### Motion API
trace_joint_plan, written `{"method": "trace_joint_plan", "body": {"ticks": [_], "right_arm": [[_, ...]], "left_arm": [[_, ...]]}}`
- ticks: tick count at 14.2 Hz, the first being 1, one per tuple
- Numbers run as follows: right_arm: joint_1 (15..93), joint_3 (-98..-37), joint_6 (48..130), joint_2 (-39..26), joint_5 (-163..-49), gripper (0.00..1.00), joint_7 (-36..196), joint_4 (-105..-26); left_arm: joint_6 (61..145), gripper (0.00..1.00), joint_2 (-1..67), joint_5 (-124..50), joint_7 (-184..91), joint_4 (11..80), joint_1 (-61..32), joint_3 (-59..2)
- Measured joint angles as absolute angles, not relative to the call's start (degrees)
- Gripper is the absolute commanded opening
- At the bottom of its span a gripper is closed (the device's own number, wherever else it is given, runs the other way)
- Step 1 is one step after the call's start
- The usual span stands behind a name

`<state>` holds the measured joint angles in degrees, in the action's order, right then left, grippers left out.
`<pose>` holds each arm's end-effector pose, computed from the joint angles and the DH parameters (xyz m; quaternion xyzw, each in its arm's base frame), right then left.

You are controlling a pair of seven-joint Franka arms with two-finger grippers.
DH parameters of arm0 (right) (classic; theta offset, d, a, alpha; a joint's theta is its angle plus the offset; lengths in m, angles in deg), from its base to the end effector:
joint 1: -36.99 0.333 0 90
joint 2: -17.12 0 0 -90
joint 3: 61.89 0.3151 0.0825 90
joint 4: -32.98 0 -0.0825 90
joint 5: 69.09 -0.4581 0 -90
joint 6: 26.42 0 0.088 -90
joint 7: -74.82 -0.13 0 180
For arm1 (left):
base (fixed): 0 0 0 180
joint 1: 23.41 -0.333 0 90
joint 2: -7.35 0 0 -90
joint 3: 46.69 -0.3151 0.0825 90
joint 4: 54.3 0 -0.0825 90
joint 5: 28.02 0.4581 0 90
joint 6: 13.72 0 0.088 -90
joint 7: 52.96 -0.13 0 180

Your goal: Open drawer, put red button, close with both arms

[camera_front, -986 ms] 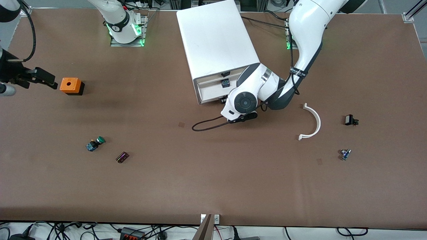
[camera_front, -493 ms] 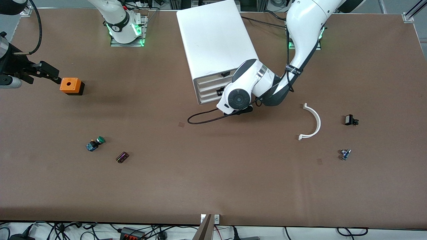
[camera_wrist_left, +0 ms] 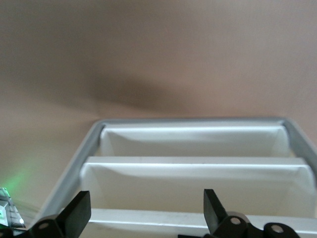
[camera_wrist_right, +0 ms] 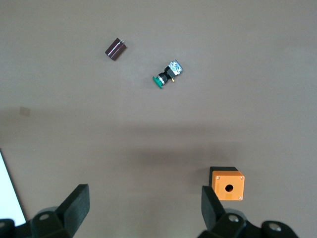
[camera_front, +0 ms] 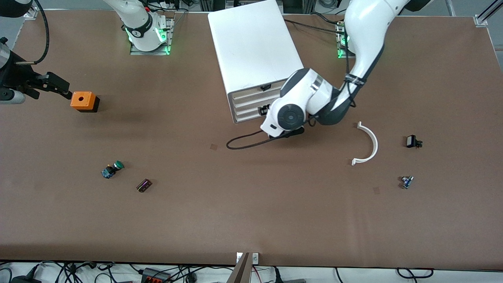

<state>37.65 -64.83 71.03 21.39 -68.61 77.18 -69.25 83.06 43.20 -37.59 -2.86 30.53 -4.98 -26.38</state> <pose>0.6102 -0.0260 0.5408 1.0000 0.0013 -0.0046 0.0021 0.5668 -0.4441 0.2517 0.9557 0.1315 -0.2633 0.0008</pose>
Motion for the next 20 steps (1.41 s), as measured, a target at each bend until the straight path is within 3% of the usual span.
{"method": "trace_joint_plan", "body": {"ticks": [14,20], "right_arm": [[37.76,-64.69,70.98,21.70,-68.61,1.00,77.24,-69.34],[37.85,-64.65,71.00,22.26,-68.61,1.00,77.24,-70.20]], "left_arm": [[78.43,1.00,30.47,-20.98,-37.47,27.37,-26.67,-26.86],[74.84,1.00,18.89,-22.73,-53.14,29.22,-28.13,-31.99]]}}
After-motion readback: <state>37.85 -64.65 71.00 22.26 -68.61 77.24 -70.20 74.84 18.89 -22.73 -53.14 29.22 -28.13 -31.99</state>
